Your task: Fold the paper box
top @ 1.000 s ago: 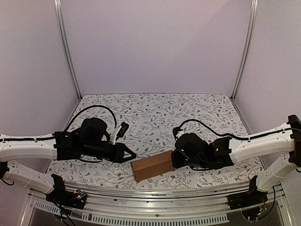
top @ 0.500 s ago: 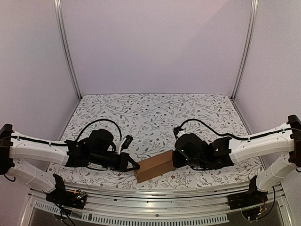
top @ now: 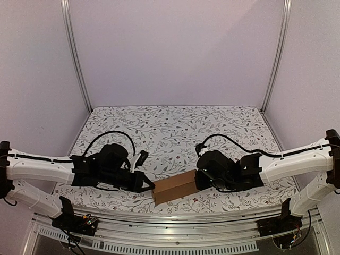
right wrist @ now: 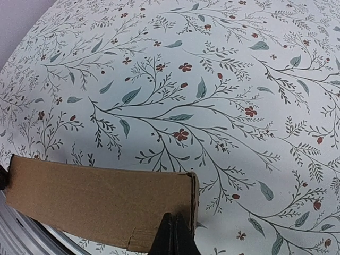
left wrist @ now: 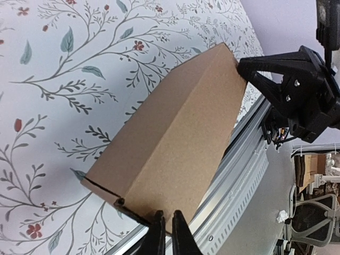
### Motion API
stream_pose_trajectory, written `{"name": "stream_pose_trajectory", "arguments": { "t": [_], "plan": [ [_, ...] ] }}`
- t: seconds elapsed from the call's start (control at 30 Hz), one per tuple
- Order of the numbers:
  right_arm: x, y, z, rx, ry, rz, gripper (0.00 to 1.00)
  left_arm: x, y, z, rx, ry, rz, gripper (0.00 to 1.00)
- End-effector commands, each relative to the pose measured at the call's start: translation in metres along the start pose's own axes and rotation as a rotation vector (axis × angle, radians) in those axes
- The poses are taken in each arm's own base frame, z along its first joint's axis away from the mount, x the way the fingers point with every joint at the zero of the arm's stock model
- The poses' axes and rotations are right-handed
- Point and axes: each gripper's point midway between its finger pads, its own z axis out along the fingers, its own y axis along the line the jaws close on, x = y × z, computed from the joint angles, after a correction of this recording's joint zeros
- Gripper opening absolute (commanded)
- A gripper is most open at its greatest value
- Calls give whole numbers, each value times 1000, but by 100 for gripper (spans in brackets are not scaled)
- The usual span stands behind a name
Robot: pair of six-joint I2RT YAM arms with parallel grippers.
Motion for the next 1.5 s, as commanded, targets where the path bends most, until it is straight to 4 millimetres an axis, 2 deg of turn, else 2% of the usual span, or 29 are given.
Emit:
{"name": "stream_pose_trajectory", "arguments": {
  "t": [0.0,0.17,0.27,0.4,0.53,0.67,0.73,0.87,0.97,1.13,1.47],
  "plan": [
    [14,-13,-13,41,75,-83,0,-8,7,-18,-96,-38,47,10],
    [-3,-15,-39,17,2,-106,0,-40,-15,-38,-63,-149,85,12],
    [-6,-11,-53,-24,-34,-122,0,-55,-12,-45,-98,-178,93,12],
    [6,-4,-59,-85,-4,-142,0,-72,-3,-47,-109,-203,84,7],
    [34,0,-54,-128,83,-172,0,-89,5,-44,-125,-211,81,0],
    [64,-4,-39,-114,168,-182,0,-99,14,-34,-154,-191,83,0],
    [73,-5,-32,-99,190,-170,0,-103,18,-26,-163,-177,81,0],
    [77,-9,-19,-56,189,-139,0,-105,23,-8,-156,-143,72,0],
    [75,-10,-8,-10,170,-114,0,-102,30,7,-162,-102,64,0],
    [61,-15,4,75,97,-54,0,-97,39,26,-158,-51,48,0],
    [23,-11,23,74,14,32,0,-86,50,38,-172,3,31,0]
  ]
}}
